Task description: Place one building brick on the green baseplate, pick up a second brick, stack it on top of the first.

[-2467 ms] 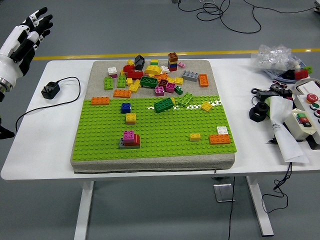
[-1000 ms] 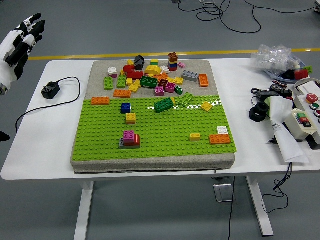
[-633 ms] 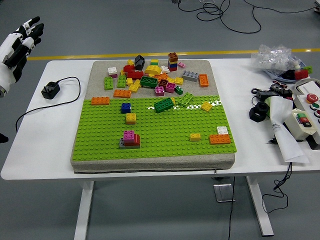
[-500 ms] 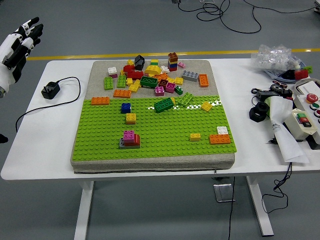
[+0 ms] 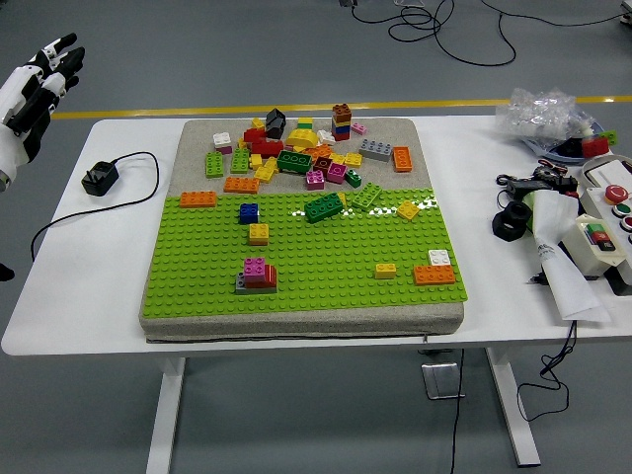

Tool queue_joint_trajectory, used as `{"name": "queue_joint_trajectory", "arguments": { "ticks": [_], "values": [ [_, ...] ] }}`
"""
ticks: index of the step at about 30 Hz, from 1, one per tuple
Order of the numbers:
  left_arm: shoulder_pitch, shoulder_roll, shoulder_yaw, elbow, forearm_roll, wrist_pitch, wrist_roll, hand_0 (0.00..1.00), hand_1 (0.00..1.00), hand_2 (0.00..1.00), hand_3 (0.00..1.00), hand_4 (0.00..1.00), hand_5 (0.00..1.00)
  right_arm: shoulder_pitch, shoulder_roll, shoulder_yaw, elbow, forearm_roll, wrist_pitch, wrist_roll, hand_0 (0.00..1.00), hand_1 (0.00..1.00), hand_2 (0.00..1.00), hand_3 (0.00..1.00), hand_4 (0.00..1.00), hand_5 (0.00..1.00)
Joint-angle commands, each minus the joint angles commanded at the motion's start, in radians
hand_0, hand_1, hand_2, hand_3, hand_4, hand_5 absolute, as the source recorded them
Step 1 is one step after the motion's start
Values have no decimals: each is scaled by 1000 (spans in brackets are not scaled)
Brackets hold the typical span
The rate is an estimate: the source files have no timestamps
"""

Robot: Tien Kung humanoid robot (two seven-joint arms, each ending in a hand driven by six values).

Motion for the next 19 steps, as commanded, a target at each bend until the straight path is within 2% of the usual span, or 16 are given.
{"name": "queue_joint_trajectory", "arguments": {
  "ticks": [19],
  "values": [
    [-21, -7, -7, 26, 5, -6, 1, 998, 981, 944, 968, 858, 798, -4, -3, 19, 0, 52, -11, 10, 761, 694, 730, 690, 950, 686]
  ]
}}
